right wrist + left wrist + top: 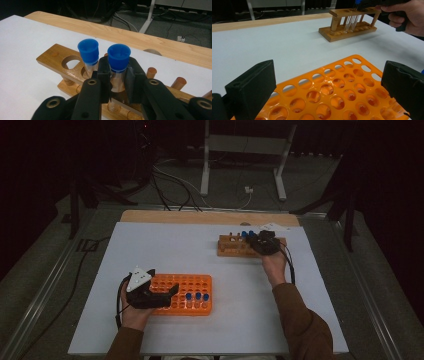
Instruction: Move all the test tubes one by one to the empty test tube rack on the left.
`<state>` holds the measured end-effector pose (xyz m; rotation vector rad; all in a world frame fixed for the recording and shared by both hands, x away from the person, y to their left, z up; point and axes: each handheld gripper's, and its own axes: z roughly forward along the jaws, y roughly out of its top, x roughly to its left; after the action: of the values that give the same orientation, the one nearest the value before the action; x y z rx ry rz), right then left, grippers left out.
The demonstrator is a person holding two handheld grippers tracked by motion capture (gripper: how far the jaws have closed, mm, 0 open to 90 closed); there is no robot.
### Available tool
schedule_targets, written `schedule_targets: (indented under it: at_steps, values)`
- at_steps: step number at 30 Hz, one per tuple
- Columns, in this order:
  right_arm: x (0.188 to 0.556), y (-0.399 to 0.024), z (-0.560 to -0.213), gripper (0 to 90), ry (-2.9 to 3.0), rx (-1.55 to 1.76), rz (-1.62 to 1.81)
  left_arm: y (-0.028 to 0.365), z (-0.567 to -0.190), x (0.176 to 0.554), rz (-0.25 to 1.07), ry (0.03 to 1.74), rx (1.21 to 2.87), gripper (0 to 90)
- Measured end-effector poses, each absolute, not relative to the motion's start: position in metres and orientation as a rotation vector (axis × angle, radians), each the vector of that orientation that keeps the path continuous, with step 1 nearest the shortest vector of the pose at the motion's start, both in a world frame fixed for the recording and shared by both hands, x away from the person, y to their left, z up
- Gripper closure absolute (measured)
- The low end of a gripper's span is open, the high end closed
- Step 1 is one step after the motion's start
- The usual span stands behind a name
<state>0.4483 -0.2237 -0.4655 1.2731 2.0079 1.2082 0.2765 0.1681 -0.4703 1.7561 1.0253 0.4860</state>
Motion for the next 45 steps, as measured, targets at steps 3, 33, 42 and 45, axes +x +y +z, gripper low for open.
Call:
schedule_targets:
  at_steps: [3, 33, 42, 45]
  values:
    - [0.448, -0.225, -0.464, 76.6, 2.0, 1.281, 1.222, 0.168, -0.471, 0.277, 0.486, 1.025, 1.758, 0.6]
    - [0.428, -0.244, -0.421, 76.7, 1.903, 1.223, 1.353, 0.167, -0.471, 0.278, 0.476, 1.036, 1.759, 0.6]
    - [0.421, -0.249, -0.411, 76.6, 1.912, 1.216, 1.399, 0.166, -0.471, 0.277, 0.47, 1.036, 1.758, 0.6]
    - [0.418, -0.247, -0.41, 76.6, 1.942, 1.196, 1.397, 0.166, -0.471, 0.278, 0.469, 1.036, 1.759, 0.6]
